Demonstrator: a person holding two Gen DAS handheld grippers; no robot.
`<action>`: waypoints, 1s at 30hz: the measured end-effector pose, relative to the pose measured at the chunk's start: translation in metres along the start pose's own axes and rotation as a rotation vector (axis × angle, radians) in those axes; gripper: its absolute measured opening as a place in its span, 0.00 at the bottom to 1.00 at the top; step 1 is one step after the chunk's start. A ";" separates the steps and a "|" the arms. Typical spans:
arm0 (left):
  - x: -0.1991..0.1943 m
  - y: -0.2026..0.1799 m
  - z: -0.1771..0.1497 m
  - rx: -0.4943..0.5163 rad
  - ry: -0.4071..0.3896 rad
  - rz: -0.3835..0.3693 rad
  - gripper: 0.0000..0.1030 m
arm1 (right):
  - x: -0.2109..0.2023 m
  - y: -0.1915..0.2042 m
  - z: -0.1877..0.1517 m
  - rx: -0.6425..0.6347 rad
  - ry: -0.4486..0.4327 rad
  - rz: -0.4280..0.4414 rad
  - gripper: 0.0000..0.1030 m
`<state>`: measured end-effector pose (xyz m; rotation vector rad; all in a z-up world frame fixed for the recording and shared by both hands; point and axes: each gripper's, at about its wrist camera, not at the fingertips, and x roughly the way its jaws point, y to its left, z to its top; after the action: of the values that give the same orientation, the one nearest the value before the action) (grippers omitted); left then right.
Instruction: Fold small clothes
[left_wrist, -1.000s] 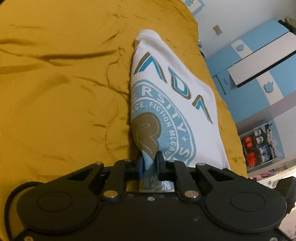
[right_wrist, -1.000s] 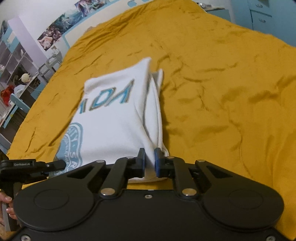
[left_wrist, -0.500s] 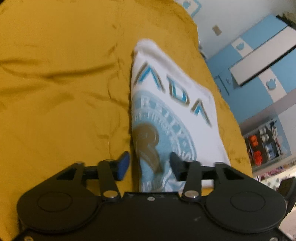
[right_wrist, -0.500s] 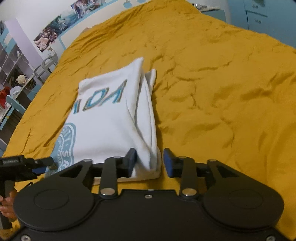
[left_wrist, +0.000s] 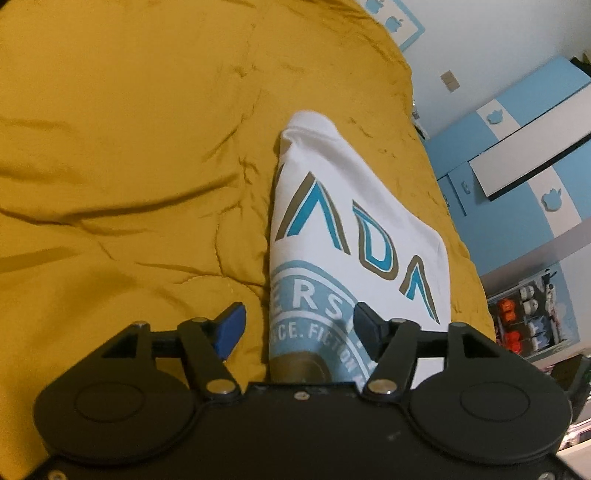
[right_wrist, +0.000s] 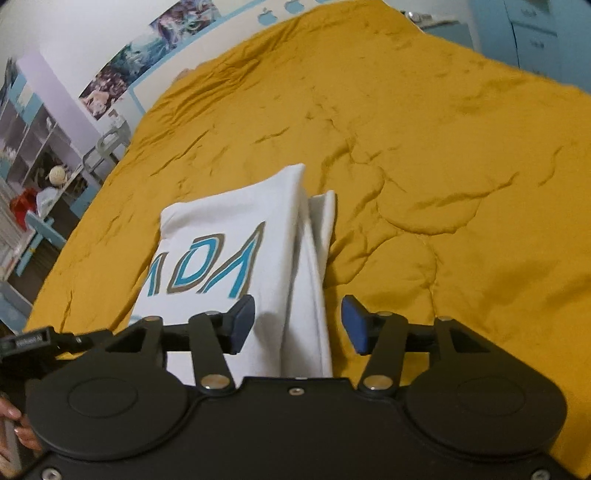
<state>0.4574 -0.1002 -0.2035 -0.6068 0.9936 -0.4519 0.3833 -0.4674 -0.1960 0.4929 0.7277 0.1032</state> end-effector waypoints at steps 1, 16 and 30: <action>0.005 0.003 0.002 -0.015 0.011 -0.015 0.67 | 0.003 -0.003 0.000 0.016 0.011 0.010 0.52; 0.054 -0.005 0.019 0.024 0.094 -0.088 0.79 | 0.049 -0.023 0.005 0.117 0.107 0.230 0.61; 0.069 -0.002 0.028 0.022 0.119 -0.126 0.53 | 0.072 -0.010 0.012 0.089 0.134 0.263 0.64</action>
<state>0.5151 -0.1366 -0.2344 -0.6301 1.0652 -0.6151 0.4445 -0.4620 -0.2368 0.6705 0.7981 0.3537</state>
